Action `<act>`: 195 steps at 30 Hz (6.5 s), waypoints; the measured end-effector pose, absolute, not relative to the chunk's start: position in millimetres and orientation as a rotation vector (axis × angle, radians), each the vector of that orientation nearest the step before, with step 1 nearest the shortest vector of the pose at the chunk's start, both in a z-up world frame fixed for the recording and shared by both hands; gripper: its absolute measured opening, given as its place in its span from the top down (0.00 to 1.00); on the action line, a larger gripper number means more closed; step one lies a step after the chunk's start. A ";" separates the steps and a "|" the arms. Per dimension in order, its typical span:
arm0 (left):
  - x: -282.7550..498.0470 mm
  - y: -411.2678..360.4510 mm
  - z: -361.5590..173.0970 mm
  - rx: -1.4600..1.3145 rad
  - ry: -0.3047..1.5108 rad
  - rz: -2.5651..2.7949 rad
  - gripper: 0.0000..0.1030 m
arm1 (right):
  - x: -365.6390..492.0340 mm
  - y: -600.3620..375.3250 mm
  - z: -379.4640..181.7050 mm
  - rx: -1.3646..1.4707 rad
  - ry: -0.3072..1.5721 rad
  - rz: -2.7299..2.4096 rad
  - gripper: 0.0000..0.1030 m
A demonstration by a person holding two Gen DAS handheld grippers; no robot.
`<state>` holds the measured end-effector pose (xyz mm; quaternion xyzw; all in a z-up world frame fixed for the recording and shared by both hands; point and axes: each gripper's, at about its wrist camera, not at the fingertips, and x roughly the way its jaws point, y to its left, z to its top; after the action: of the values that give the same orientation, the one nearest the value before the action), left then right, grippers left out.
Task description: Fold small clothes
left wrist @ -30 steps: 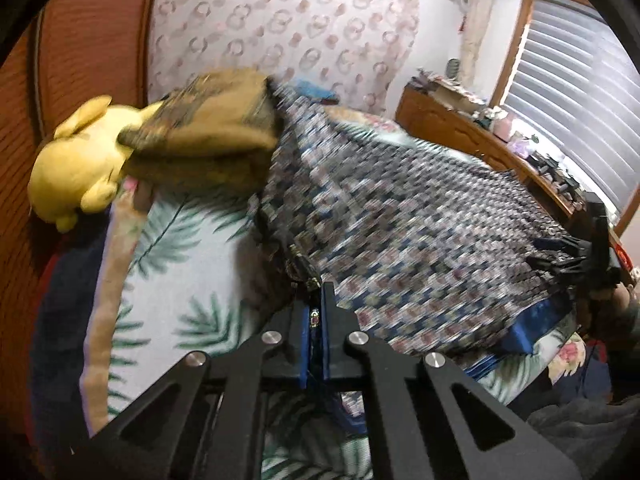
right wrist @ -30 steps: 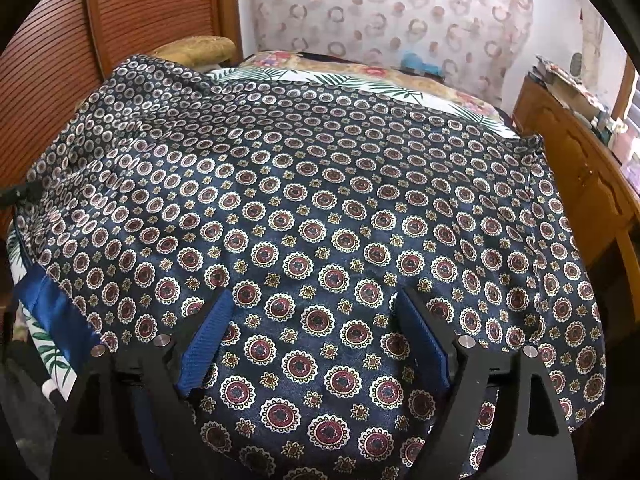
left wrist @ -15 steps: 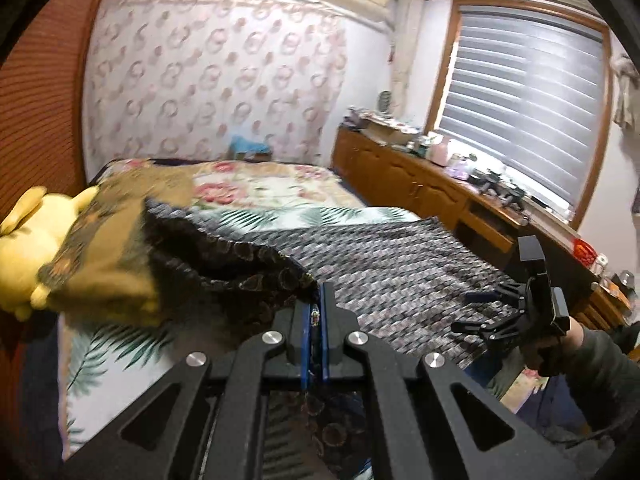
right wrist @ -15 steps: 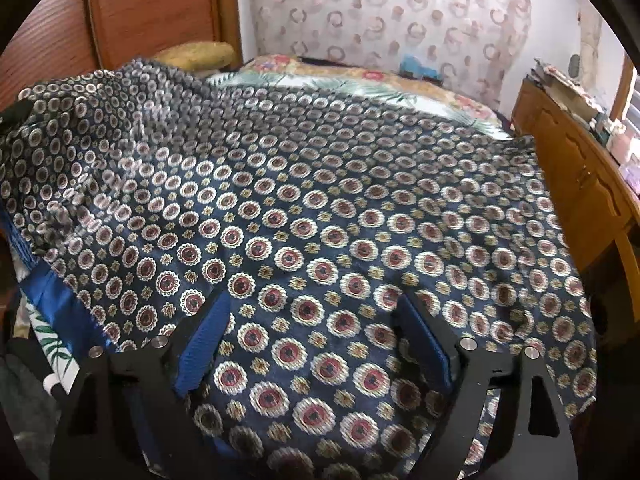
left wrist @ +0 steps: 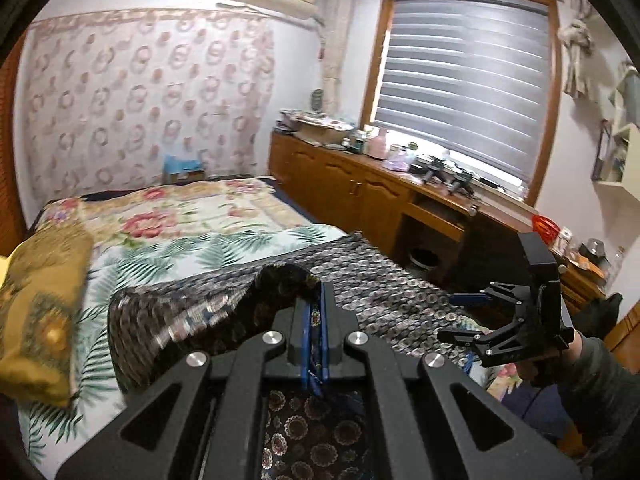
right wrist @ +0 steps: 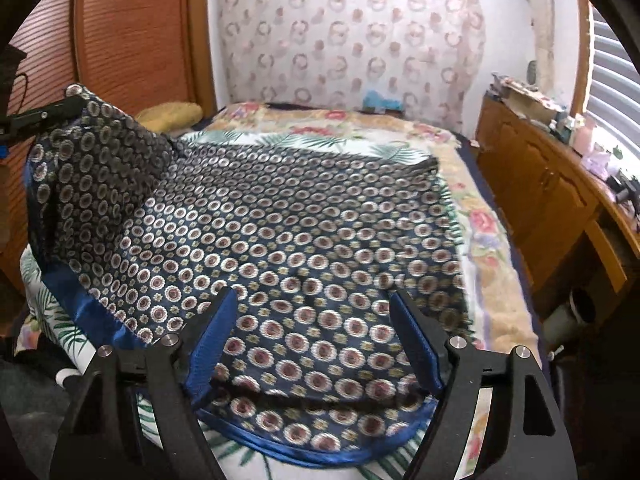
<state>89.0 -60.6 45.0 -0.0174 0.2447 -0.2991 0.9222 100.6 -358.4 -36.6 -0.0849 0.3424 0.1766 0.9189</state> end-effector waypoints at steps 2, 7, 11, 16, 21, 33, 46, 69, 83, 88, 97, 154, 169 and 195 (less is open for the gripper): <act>91.8 -76.3 48.9 -0.014 0.504 -0.639 1.00 | 99.7 -366.5 -33.7 -0.160 0.697 0.357 0.22; 97.1 -114.3 56.1 0.025 0.508 -0.698 1.00 | 94.9 -382.1 -26.7 -0.135 0.678 0.338 0.22; 107.5 -133.3 51.0 0.047 0.545 -0.690 0.97 | 89.7 -390.1 -24.3 -0.121 0.671 0.328 0.22; 112.0 -134.6 37.9 0.070 0.587 -0.669 0.72 | 86.7 -398.5 -26.8 -0.100 0.678 0.330 0.22; 100.6 -121.7 34.7 0.074 0.590 -0.650 0.54 | 88.6 -394.6 -27.5 -0.096 0.684 0.344 0.22; 88.2 -67.4 14.7 0.042 0.606 -0.525 0.48 | 116.9 -351.0 -42.2 -0.146 0.729 0.438 0.22; 83.5 -25.6 -13.1 0.020 0.616 -0.376 0.48 | 168.6 -305.1 -74.4 -0.260 0.827 0.487 0.25; 80.9 -17.1 -29.9 -0.020 0.642 -0.353 0.48 | 135.1 -311.1 -26.4 -0.268 0.623 0.506 0.99; 73.8 -33.4 -25.7 -0.017 0.616 -0.391 0.48 | 118.7 -361.8 -22.0 -0.277 0.621 0.353 0.99; 74.3 -39.9 -25.7 -0.008 0.618 -0.401 0.48 | 124.1 -386.5 -31.3 -0.258 0.650 0.271 0.99; 74.1 -45.6 -27.8 0.003 0.623 -0.403 0.48 | 126.5 -400.8 -55.2 -0.223 0.743 0.265 0.94; 179.0 -65.5 -66.1 0.045 0.829 -0.466 0.48 | 218.3 -245.4 -81.7 -0.433 0.887 0.724 0.94; 187.8 -75.5 -79.5 0.048 0.872 -0.492 0.48 | 291.3 -341.4 -22.8 -0.265 0.782 0.411 0.94; 184.1 -80.4 -82.8 0.056 0.890 -0.497 0.48 | 333.0 -357.5 -69.1 -0.236 0.944 0.452 0.91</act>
<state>184.1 -80.4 -82.8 0.0269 0.4258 -0.2378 0.8726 333.0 -357.5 -69.1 -0.1126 0.4496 0.2151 0.8596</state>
